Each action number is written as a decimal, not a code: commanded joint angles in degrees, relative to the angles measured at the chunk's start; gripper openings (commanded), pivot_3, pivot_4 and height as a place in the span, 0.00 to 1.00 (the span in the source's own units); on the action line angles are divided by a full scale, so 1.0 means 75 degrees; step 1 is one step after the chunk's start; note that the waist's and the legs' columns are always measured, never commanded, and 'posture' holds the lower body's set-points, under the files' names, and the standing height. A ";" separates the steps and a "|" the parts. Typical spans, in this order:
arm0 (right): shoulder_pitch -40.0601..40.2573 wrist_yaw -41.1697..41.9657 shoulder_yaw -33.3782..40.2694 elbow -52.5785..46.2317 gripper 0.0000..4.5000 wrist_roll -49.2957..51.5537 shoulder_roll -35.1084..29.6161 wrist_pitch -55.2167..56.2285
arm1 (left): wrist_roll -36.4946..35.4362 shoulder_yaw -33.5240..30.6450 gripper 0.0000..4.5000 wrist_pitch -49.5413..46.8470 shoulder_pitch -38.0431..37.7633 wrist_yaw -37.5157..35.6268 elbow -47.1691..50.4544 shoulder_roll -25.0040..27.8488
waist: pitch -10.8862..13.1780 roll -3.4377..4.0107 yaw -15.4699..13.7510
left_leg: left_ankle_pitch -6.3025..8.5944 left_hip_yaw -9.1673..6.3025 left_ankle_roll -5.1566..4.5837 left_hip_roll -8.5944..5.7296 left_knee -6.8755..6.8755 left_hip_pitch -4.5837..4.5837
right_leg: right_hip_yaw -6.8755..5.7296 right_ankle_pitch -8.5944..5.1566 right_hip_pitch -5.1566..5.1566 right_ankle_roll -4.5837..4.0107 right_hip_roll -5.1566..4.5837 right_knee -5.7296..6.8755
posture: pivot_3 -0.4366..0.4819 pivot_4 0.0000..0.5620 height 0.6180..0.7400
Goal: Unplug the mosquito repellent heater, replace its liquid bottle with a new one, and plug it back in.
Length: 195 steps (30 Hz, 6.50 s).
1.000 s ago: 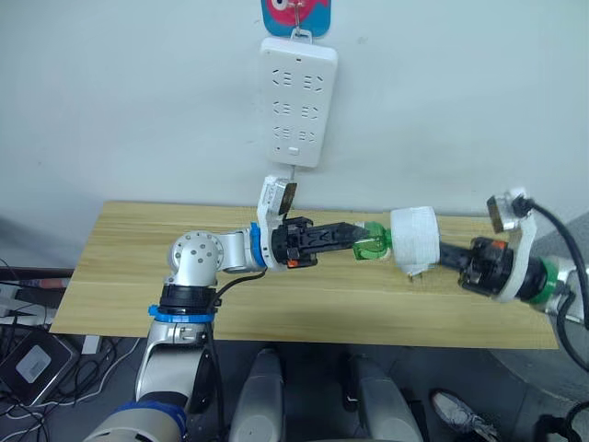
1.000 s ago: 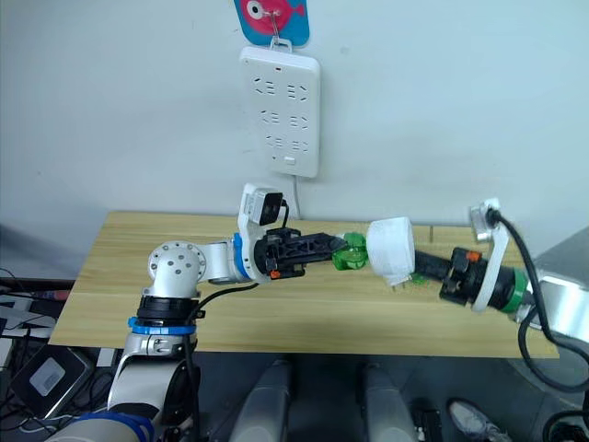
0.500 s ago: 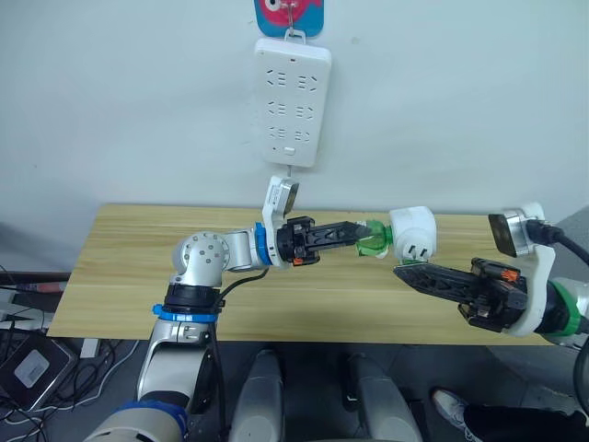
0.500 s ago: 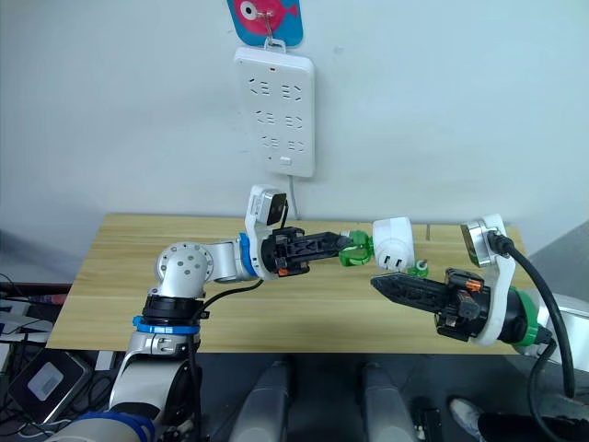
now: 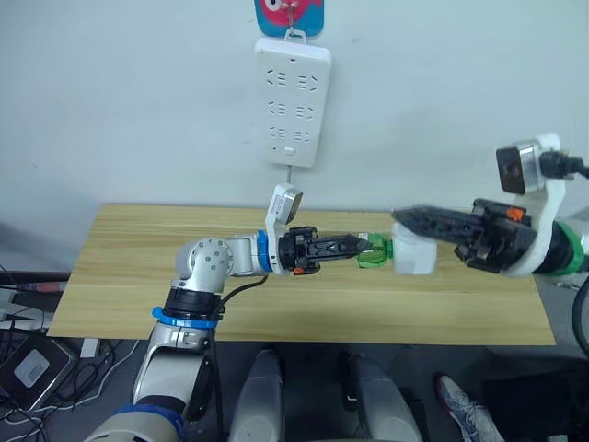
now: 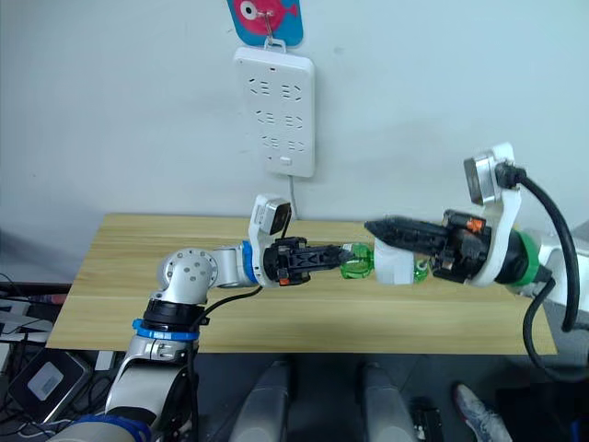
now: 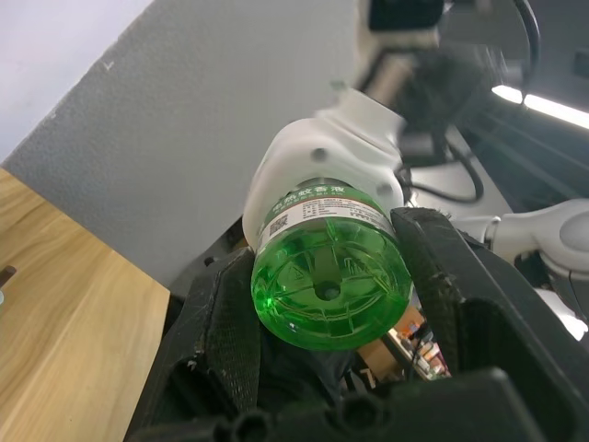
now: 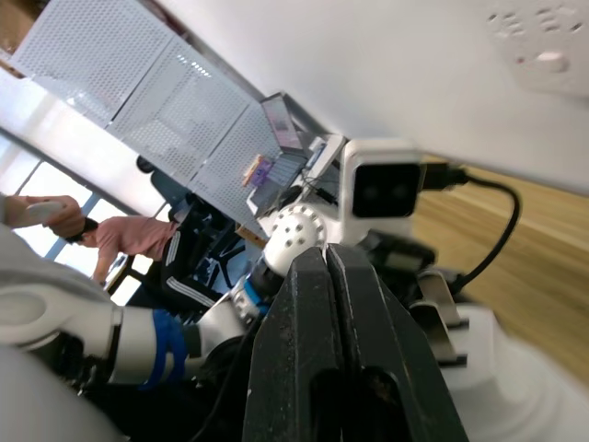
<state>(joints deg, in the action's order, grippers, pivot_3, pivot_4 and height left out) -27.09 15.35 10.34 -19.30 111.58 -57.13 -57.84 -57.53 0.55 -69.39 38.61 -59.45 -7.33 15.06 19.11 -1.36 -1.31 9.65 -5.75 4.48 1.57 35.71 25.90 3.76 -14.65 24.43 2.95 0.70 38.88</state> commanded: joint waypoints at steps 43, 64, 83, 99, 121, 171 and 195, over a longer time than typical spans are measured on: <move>0.2835 0.0375 0.0383 -0.2035 0.01 0.0189 -0.0627 0.0860 | 0.0251 -0.0159 0.50 0.0231 0.0270 -0.0114 -0.0216 -0.0164 | 0.0000 0.0000 0.0002 | 0.0003 0.0002 -0.0005 0.0000 -0.0004 0.0003 | 0.0002 -0.0005 0.0004 -0.0004 0.0001 -0.0009 | 0.60 0.56 1.00; 0.0627 -0.1228 0.0035 -0.0626 0.01 0.0189 0.0364 0.0270 | 0.0269 0.0050 0.50 0.0159 0.0037 -0.0373 0.0176 -0.0019 | 0.0000 -0.0001 0.0002 | 0.0003 0.0001 -0.0005 0.0001 -0.0018 0.0005 | -0.0001 -0.0004 0.0004 -0.0004 -0.0001 -0.0018 | 0.60 0.55 1.00; 0.0004 0.1272 0.0840 -0.0247 0.04 0.0189 -0.1008 -0.0992 | 0.0471 0.0008 0.50 0.0316 0.0074 -0.0499 -0.0159 0.0139 | 0.0002 0.0002 -0.0002 | 0.0003 0.0003 -0.0005 0.0002 -0.0035 0.0005 | -0.0003 -0.0005 0.0010 -0.0005 -0.0001 -0.0028 | 0.61 0.56 1.00; 0.2514 0.1159 0.2288 -0.0665 0.99 -0.1767 -0.1284 -0.0801 | 0.0370 0.0040 0.50 0.0053 0.0505 -0.0843 -0.0226 0.0178 | 0.0001 0.0001 0.0035 | 0.0003 0.0010 -0.0005 0.0003 -0.0064 -0.0004 | 0.0000 -0.0009 0.0016 -0.0009 0.0001 -0.0032 | 0.59 0.56 1.00; 0.1817 0.0238 0.0747 -0.0774 0.99 0.0189 -0.1013 -0.0304 | -0.0070 -0.0135 0.50 -0.0630 0.0338 -0.0724 0.0117 0.0246 | 0.0001 0.0001 0.0008 | 0.0002 0.0007 -0.0005 0.0002 -0.0071 -0.0003 | -0.0002 -0.0009 0.0016 -0.0009 0.0000 -0.0035 | 0.62 0.55 1.00; 0.1214 -0.5129 -0.0354 -0.0839 0.70 0.0189 0.0794 0.0658 | 0.9907 0.2966 1.00 1.1638 -0.0125 0.1292 0.0840 0.0702 | 0.0000 0.0003 -0.0023 | 0.0000 0.0021 -0.0007 -0.0003 -0.0081 -0.0009 | 0.0019 0.0002 0.0024 -0.0033 -0.0009 -0.0018 | 0.65 0.54 1.00; 0.1084 -0.5648 -0.0473 -0.1031 0.70 0.0189 0.1251 0.0837 | 1.0602 0.3338 0.49 1.0926 0.0023 0.1708 0.0681 0.0573 | 0.0000 0.0003 -0.0017 | -0.0002 0.0011 -0.0011 0.0000 -0.0078 -0.0013 | 0.0010 0.0005 0.0024 -0.0040 -0.0003 -0.0001 | 0.65 0.54 1.00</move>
<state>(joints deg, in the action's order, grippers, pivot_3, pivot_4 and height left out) -18.15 -27.38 5.44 -24.91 111.55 -47.72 -52.62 22.12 24.58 12.56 38.90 -46.78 -3.56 19.54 19.11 -1.34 -1.44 9.63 -5.66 4.40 1.57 35.12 25.80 3.83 -14.61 24.61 2.64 0.67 38.87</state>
